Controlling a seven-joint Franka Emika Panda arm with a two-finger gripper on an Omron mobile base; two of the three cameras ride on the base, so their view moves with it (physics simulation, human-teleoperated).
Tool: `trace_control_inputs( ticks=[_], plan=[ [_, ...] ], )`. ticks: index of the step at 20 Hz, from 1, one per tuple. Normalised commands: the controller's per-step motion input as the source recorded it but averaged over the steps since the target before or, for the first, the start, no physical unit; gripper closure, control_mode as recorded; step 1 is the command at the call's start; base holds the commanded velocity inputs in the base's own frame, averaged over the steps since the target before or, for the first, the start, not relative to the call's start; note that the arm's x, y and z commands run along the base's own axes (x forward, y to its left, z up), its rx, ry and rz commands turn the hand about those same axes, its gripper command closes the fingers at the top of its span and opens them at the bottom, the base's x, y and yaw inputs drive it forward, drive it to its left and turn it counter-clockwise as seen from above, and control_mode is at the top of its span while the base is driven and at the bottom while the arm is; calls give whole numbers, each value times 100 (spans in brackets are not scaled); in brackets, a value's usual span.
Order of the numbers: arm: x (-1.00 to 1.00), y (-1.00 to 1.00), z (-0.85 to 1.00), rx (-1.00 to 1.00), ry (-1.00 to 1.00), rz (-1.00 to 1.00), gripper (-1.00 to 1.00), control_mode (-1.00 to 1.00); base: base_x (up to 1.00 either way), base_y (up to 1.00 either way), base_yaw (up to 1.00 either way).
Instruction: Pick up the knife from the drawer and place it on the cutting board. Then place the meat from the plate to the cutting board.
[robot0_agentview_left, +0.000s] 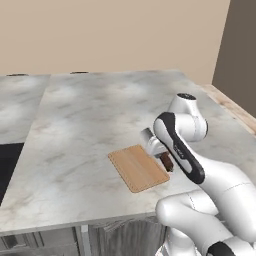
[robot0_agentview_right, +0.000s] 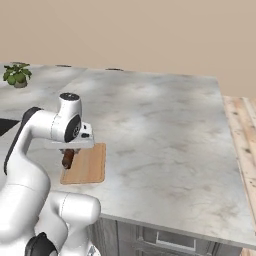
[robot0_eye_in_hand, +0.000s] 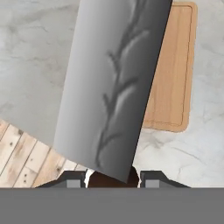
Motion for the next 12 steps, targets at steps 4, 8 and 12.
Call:
trace_control_inputs(
  ticks=[4,8,12],
  plan=[
    [3,0,-33,0,6,24,100,-100,0,0,0],
    [13,0,-31,0,5,21,100,-100,0,0,0],
    [18,-4,-16,0,4,15,100,-100,0,0,0]
  ],
)
